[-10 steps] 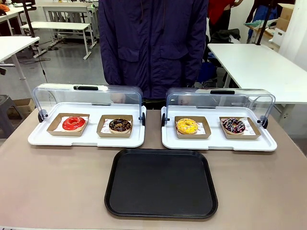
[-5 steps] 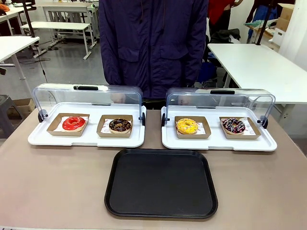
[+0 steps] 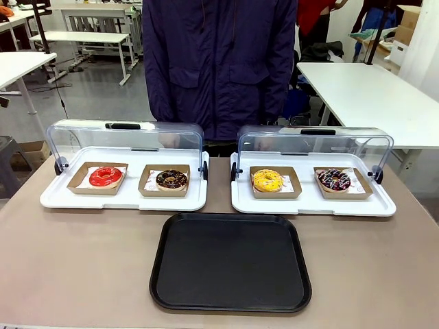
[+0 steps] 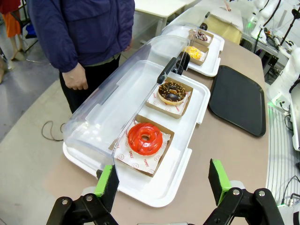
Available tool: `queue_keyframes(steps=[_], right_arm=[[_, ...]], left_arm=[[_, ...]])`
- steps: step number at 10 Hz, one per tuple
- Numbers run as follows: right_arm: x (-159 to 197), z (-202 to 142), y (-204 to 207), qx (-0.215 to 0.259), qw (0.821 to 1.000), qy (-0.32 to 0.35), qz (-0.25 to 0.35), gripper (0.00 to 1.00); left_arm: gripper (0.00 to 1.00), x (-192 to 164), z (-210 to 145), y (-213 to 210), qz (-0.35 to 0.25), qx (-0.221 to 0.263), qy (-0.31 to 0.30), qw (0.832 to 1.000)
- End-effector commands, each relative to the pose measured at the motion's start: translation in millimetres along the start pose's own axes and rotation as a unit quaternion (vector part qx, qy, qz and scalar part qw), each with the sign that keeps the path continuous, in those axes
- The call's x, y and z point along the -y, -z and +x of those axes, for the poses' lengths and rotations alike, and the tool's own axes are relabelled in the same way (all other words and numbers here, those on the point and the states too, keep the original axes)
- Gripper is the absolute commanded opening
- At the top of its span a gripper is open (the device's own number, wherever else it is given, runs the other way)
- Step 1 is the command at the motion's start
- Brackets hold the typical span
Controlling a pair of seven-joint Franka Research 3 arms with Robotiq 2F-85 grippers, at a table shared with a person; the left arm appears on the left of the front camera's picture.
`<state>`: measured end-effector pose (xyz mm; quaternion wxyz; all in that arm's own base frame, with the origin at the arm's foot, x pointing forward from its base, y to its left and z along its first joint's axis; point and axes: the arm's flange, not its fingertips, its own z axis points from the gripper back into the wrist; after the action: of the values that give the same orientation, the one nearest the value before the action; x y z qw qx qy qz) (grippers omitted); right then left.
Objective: Move the first donut from the left to the tray.
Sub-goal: Pick up the Paper togo box containing the Donut indicated by the person and place it on the Handle tray.
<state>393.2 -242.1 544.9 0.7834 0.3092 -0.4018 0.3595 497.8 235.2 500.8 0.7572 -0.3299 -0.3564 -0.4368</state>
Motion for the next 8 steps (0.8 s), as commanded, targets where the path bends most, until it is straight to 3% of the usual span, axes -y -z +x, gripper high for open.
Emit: queue_keyframes(steps=[1,8], right_arm=[[1.0,1.0,-0.3,0.01,1.0,-0.01,0.002,1.0],[1.0,1.0,-0.3,0.01,1.0,-0.01,0.002,1.0]], left_arm=[[1.0,0.9,1.0,-0.1,-0.001,-0.002,0.001,1.0],[1.0,0.9,1.0,-0.1,-0.001,-0.002,0.001,1.0]])
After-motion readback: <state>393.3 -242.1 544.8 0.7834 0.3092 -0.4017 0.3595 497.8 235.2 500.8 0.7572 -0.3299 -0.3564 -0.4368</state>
